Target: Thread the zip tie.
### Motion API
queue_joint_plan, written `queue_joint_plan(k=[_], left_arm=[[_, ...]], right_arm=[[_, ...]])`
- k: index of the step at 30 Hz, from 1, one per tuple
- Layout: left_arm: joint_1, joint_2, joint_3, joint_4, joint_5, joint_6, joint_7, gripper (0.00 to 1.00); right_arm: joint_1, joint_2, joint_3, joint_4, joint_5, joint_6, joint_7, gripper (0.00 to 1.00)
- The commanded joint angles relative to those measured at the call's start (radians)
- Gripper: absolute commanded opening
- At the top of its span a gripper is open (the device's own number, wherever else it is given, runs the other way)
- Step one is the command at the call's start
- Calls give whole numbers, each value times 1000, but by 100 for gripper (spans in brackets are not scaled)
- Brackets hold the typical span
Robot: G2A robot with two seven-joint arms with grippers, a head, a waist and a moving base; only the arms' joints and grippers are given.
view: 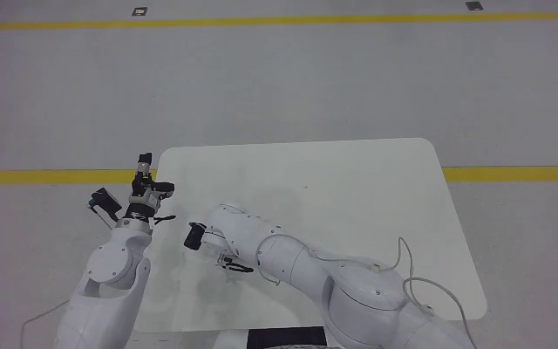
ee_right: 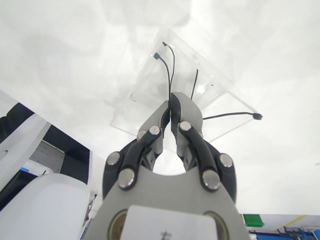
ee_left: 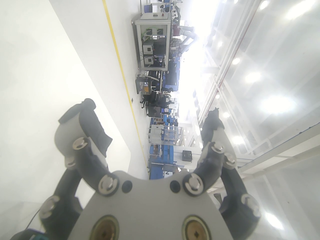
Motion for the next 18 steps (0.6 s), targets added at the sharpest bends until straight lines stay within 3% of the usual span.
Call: queue_joint_plan(k=[1, 18], left_arm=[[0, 0, 0, 0, 0, 0, 0, 100], [0, 0, 0, 0, 0, 0, 0, 100]], right_arm=[[0, 0, 0, 0, 1, 1, 0, 0], [11, 4, 0, -33, -6, 45, 33, 0]])
